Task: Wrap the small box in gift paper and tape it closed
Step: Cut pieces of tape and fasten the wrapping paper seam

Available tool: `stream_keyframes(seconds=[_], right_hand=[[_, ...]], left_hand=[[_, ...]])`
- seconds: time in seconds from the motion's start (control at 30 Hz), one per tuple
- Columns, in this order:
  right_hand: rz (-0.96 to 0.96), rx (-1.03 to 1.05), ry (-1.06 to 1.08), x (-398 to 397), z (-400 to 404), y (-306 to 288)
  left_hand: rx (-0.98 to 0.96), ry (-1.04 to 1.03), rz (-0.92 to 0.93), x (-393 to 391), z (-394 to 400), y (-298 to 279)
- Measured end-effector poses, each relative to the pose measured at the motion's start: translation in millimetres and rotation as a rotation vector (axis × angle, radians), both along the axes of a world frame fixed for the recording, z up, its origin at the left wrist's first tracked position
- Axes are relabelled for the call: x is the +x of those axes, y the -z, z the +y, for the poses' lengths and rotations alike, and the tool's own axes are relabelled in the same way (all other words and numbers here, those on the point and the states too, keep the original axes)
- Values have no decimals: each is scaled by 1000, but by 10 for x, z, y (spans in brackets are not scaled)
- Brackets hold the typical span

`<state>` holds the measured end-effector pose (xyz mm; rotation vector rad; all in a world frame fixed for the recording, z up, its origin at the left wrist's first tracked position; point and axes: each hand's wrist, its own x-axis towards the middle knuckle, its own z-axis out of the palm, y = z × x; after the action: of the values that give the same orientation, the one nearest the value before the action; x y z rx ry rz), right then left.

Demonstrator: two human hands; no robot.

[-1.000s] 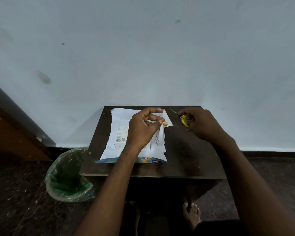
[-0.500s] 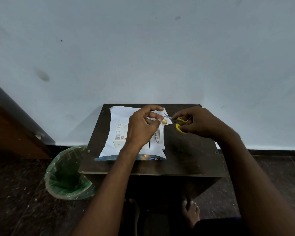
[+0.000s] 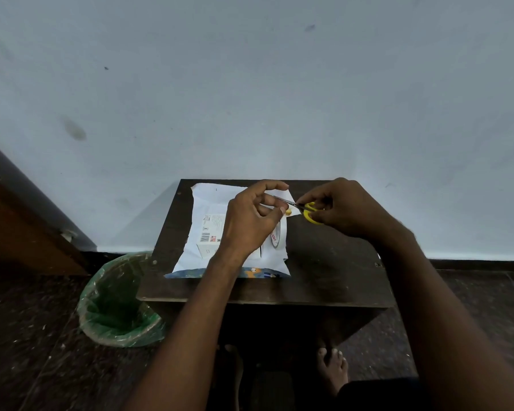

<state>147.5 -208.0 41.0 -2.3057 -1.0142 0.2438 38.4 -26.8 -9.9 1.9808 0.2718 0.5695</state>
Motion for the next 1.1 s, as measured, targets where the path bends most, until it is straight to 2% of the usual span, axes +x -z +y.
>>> stream_keyframes(seconds=[0.13, 0.27, 0.43, 0.6, 0.8, 0.87, 0.93, 0.97, 1.03, 1.1], right_hand=[[-12, -41, 28, 39, -18, 24], [-20, -95, 144, 92, -92, 78], [-130, -365, 199, -24, 95, 357], [-314, -455, 287, -222, 250, 373], [-265, -485, 265, -161, 214, 344], [-286, -403, 299, -165, 212, 368], [-263, -163, 370, -173, 227, 372], [-171, -1, 391, -184, 244, 338], [208, 325, 367, -204, 294, 222], [584, 475, 320, -271, 331, 160]], left_hand=[[-33, -44, -2, 17, 18, 6], [-80, -71, 3, 16, 56, 24], [-145, -33, -15, 13, 48, 13], [-176, 2, -29, 14, 48, -2], [-145, 4, -38, 10, 41, 16], [-135, 10, -45, 11, 36, 20], [-127, 19, -51, 9, 29, 24], [-120, 22, -58, 7, 23, 22], [-100, 20, -74, 2, 13, 11], [-87, 11, -82, 1, 9, 0]])
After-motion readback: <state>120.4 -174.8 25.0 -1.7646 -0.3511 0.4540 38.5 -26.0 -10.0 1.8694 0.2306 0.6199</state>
